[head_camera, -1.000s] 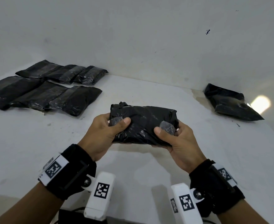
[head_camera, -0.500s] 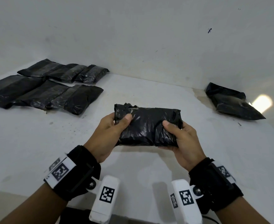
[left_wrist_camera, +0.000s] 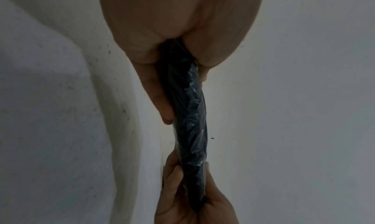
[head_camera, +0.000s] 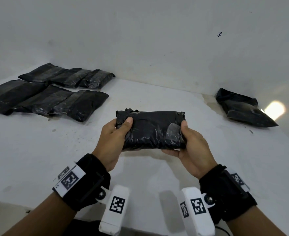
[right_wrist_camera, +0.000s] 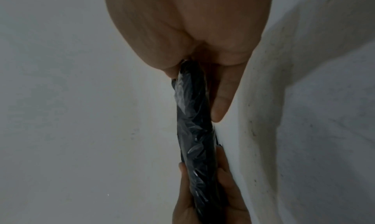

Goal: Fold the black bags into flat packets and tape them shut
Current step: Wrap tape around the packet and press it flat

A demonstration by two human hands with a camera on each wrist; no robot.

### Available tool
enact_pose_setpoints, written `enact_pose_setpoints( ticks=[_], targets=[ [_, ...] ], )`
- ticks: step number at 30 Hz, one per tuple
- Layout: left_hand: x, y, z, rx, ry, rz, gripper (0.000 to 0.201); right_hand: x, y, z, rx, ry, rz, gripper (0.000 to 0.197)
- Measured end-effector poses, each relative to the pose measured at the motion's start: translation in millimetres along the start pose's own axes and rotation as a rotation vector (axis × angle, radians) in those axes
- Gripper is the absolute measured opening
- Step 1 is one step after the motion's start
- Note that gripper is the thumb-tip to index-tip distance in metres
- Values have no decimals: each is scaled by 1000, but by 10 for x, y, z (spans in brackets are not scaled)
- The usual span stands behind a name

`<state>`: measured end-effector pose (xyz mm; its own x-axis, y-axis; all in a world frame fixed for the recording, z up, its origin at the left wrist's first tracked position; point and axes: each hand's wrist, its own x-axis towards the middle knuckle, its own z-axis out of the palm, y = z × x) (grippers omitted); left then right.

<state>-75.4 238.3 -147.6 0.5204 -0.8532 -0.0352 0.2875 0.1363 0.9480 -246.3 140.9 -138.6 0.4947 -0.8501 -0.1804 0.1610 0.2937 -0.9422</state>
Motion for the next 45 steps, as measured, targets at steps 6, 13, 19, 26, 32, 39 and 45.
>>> enact_pose_setpoints(
  ticks=[6,13,19,26,32,39,45],
  targets=[
    [-43,19,-19,7,-97,-39,40,32,60,-6,-33,71,-27,38],
    [3,-53,-74,78,42,45,31,6,52,-29,-47,-39,3,35],
    [-46,76,-53,-14,-42,-123,32,35,88,-59,-85,-16,-63,26],
    [-77,79,-125,60,-132,-72,28,55,123,24,-70,15,-40,24],
    [-71,125,-109,374,18,283,29,90,88,128,-401,242,-69,47],
    [-120,253,107,990,35,664,35,-165,-185,563,-302,-32,-203,59],
    [-257,281,251,1308,-83,698,64,-211,-307,703,-130,-144,-193,57]
  ],
)
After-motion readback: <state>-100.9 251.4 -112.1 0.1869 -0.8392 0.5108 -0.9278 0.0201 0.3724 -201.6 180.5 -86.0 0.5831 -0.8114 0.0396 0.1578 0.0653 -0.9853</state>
